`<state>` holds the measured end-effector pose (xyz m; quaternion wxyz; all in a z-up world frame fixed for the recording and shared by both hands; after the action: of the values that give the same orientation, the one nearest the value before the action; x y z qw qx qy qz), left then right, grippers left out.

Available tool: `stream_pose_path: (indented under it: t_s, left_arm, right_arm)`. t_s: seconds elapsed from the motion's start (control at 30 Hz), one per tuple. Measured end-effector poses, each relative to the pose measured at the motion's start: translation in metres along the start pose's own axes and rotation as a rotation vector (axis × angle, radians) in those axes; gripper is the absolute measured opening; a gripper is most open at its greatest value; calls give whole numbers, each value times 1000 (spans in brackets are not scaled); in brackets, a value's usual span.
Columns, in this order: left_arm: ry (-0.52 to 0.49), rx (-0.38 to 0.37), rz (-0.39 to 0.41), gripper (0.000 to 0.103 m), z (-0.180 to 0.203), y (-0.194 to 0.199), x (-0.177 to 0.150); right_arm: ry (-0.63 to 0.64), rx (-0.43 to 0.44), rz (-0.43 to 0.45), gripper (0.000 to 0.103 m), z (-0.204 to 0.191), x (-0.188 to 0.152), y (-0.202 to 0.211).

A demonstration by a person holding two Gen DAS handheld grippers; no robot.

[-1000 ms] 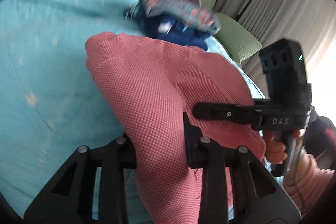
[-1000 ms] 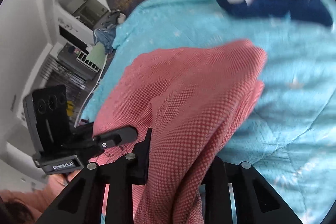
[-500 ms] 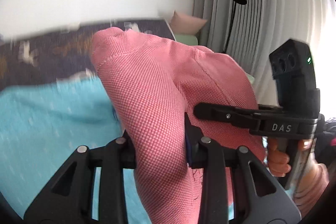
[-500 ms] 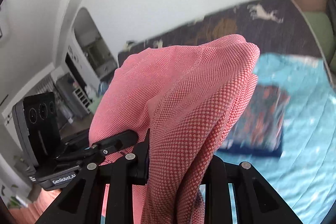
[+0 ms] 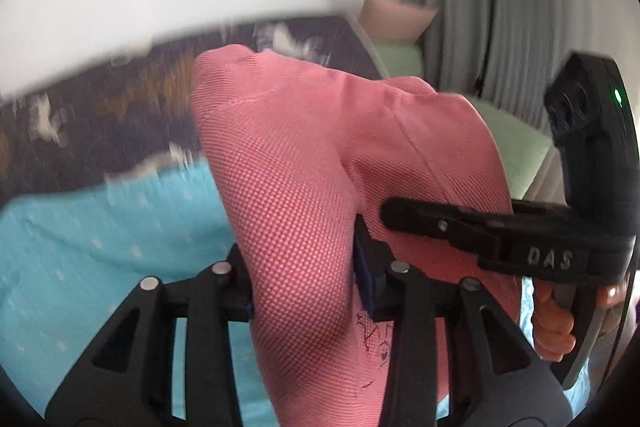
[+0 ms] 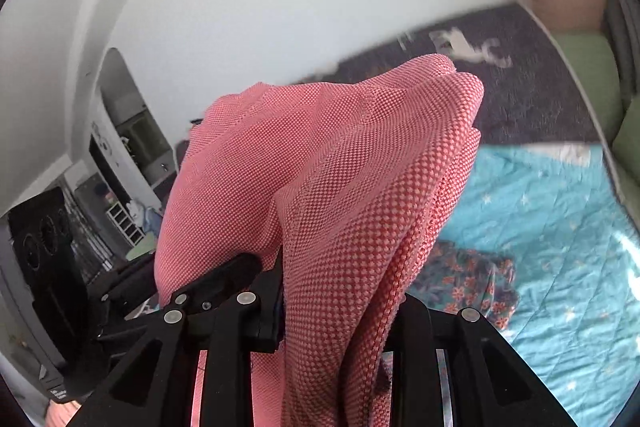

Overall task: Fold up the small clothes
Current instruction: 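Lift the pink sweater with both grippers and carry it onto the clothes stack, then lower the sweater onto the stack and open both grippers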

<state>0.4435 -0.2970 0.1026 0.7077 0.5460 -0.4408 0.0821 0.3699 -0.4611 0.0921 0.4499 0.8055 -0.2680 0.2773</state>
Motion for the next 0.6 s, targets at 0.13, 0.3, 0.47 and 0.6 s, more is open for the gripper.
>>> stream_pose_path:
  t_s: [0.13, 0.3, 0.47, 0.6]
  left_arm:
    - [27, 100, -189, 54, -21, -106, -58]
    - [125, -6, -142, 60, -31, -109, -61]
    - [109, 38, -118, 65, -34, -96, -61]
    - [183, -39, -91, 64, -32, -56, -81]
  right_arm:
    - [-120, -156, -161, 43, 79, -39, -80]
    - [-154, -86, -98, 49, 108, -65, -93]
    - [-143, -148, -114, 50, 97, -59, -86]
    - [-162, -187, -94, 52, 82, -61, -55]
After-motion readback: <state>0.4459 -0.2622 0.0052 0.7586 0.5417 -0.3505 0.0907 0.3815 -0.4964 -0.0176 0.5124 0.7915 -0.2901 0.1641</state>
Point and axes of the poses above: each gripper's, at about its wrist camera, not at the fingertips, and y roughly against the way its jaws point, z to its right, x to its top, the point moved 4 cm from there along -y, roughly the way its jaws point, and after that the axes turned 10 degrees about -z, right-handed, at the moved point
